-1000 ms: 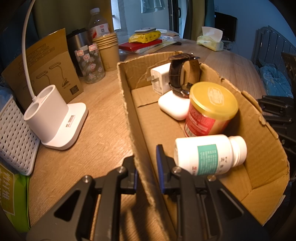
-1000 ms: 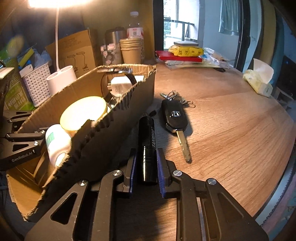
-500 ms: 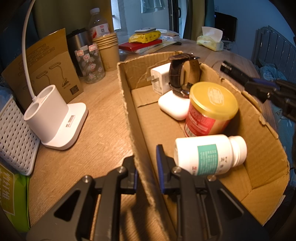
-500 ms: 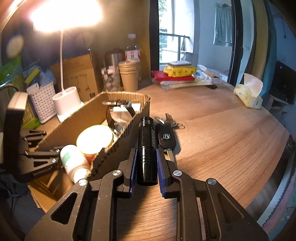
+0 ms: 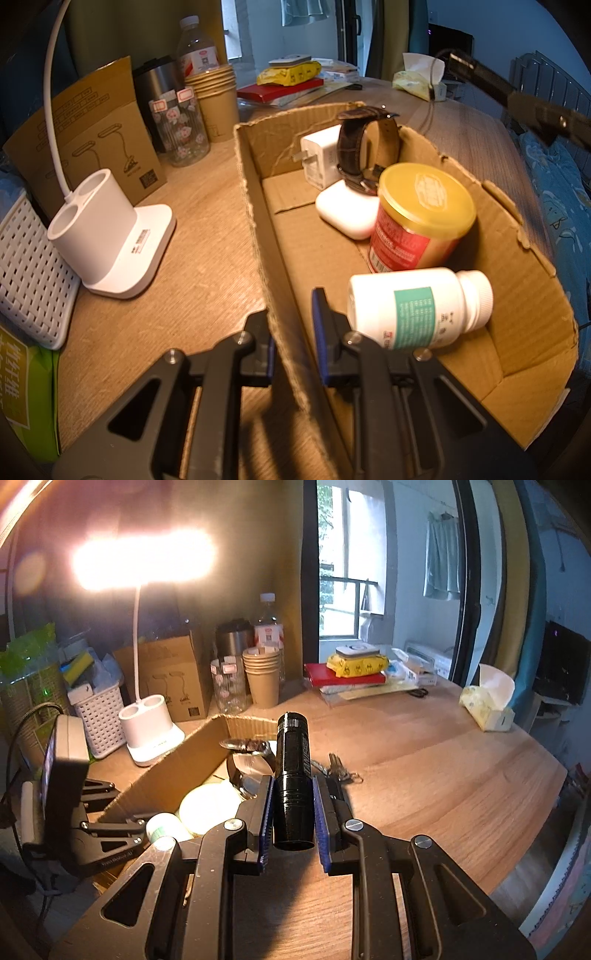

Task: Organize rigid objects
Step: 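Close the right tool around the black flashlight and lift it, then lower the flashlight into the box and open the right tool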

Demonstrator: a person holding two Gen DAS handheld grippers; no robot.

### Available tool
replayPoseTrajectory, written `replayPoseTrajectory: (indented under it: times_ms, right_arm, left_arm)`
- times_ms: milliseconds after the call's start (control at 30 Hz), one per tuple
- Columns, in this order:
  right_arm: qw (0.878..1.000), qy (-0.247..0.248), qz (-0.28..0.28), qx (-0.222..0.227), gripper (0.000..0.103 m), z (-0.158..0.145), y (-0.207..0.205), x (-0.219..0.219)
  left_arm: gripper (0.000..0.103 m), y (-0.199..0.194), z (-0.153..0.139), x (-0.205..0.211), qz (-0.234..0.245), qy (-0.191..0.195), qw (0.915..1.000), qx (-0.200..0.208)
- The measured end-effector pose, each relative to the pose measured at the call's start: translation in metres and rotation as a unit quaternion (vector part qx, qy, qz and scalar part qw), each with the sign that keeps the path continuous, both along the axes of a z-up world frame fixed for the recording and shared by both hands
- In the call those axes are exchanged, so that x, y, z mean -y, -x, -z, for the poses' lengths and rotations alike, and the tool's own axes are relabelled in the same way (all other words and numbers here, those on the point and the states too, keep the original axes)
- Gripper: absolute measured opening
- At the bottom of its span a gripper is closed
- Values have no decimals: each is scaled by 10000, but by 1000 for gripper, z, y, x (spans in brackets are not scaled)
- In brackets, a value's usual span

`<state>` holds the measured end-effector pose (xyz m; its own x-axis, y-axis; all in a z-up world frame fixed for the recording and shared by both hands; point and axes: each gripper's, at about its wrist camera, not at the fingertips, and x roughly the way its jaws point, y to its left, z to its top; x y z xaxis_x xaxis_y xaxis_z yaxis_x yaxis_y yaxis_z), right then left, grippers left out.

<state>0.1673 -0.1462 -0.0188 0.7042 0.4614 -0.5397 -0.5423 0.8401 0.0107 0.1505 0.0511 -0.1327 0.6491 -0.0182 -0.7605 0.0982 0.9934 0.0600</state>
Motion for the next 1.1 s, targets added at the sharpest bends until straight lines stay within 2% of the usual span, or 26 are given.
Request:
replayPoseTrajectory:
  times_ms: [600,1100]
  right_arm:
    - [9985,-157,-399,330,22,-31,6,-30]
    - [9958,-166,-872,215,22,-24,5,-69]
  left_arm:
    - [18,0,0,0,0,-1,10000,0]
    - [18,0,0,0,0,-1,10000,1]
